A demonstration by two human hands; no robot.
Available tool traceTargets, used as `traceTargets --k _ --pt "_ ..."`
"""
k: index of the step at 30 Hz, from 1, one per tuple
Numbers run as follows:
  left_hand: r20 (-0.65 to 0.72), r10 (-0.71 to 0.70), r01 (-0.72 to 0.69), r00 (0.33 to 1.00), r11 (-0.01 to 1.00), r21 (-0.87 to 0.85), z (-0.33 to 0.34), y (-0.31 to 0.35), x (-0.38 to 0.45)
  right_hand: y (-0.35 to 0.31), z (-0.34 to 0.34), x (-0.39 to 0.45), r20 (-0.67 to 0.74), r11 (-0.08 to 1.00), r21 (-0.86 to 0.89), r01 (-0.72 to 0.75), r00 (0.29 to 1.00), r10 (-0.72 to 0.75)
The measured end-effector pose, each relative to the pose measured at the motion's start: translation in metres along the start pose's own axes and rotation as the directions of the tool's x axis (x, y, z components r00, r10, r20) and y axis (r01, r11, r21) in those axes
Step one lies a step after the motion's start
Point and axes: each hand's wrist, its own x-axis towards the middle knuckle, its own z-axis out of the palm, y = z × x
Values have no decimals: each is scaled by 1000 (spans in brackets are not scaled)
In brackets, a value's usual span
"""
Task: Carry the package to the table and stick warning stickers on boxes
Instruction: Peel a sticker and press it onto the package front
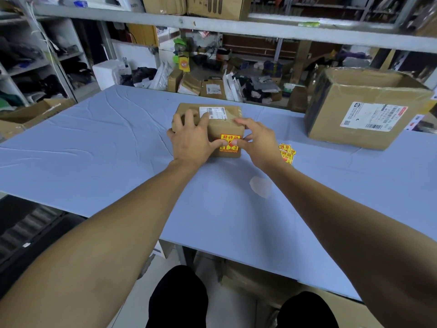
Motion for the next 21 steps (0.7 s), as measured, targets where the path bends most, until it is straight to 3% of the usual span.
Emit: traceTargets --k 5,21 --pt "0 39 -39 999 998 39 5 -6 -4 5 2 -5 54 1000 15 8 998 -9" --pt "-5 24 -24 1000 1000 16 5 -6 -6 3 10 -8 -17 997 79 7 1000 -6"
